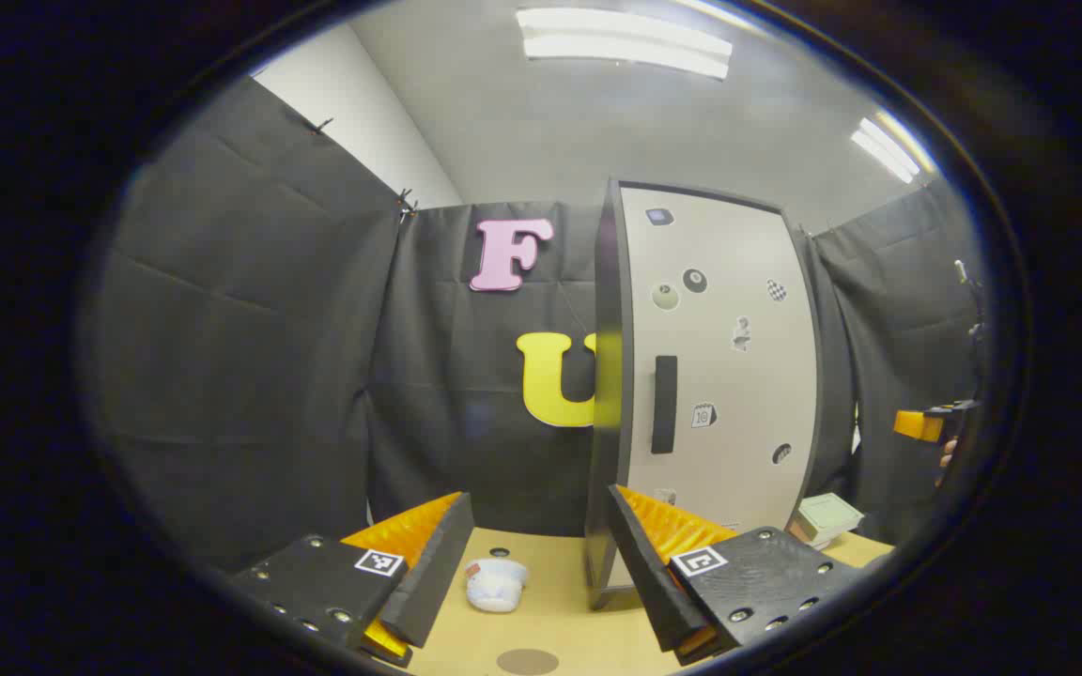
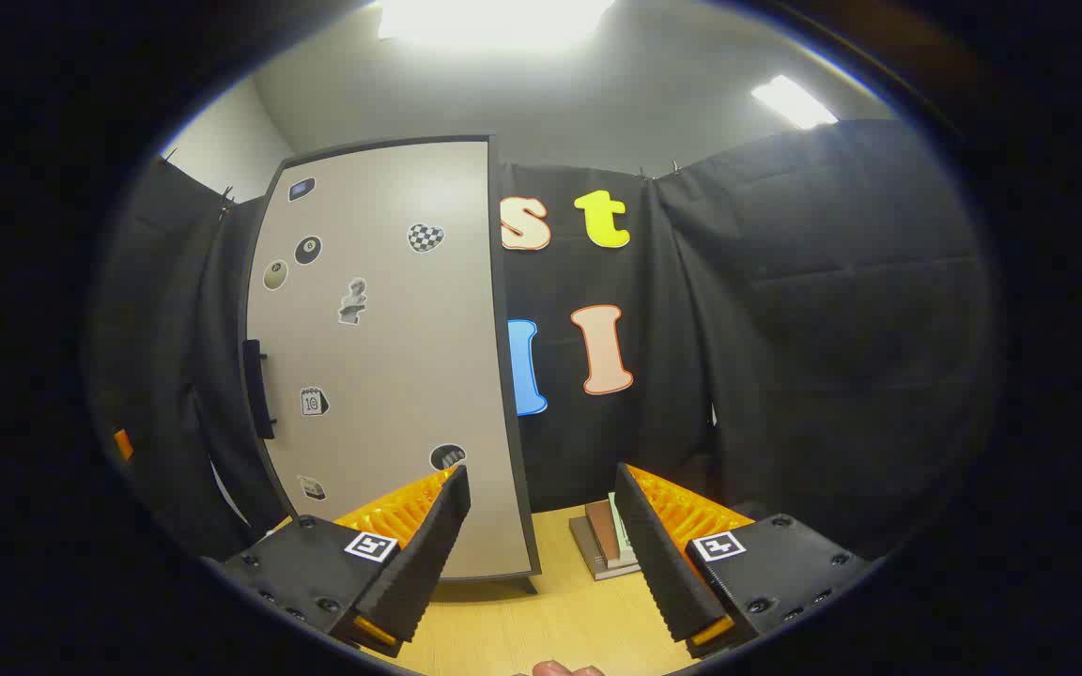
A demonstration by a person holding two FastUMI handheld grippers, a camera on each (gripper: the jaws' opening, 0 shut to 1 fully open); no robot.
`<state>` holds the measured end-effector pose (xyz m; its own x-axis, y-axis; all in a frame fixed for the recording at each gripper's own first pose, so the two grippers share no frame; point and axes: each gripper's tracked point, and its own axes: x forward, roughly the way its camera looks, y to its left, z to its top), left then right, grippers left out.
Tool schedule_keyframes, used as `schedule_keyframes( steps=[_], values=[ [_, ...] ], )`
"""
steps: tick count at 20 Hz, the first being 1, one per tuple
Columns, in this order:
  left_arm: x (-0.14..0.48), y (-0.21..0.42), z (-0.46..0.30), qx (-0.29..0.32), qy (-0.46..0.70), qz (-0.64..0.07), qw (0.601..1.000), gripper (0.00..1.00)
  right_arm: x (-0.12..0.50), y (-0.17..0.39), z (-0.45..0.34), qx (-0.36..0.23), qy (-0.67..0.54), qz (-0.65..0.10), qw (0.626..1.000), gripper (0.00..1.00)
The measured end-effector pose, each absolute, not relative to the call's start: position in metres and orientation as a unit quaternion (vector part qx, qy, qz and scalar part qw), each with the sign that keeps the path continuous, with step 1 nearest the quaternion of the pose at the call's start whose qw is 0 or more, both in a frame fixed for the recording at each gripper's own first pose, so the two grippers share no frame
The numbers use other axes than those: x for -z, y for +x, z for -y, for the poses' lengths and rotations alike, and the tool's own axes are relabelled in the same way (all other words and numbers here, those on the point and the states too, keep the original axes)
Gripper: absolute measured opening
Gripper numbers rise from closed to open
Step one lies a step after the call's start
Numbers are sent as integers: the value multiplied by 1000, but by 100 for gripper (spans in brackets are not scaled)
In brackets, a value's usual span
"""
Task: Open the cabinet door with the right hand, grasp the bottle in the cabinet with the left hand and place it on the coaster, then close the cabinet door with the right hand.
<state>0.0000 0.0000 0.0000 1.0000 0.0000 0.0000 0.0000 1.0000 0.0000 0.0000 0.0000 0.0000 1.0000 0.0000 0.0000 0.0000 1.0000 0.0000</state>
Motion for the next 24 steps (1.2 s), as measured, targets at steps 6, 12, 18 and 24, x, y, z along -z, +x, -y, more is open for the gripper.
schedule_keyframes(
  steps=[6, 12, 18, 24],
  values=[
    [8, -10, 1, 6, 24, -2, 1000, 86, -3, -5, -17, -15, -4, 2, 1000, 98],
    [17, -11, 6, 13, 17, -9, 1000, 85, -2, -6, -32, -30, -9, -1, 1000, 98],
    [26, -10, 7, 15, 14, -17, 1000, 85, 1, -4, -47, -45, -12, -10, 999, 98],
    [41, -13, 0, 4, 9, -26, 1000, 85, -7, 0, -70, -75, -10, -16, 997, 95]
  ],
)
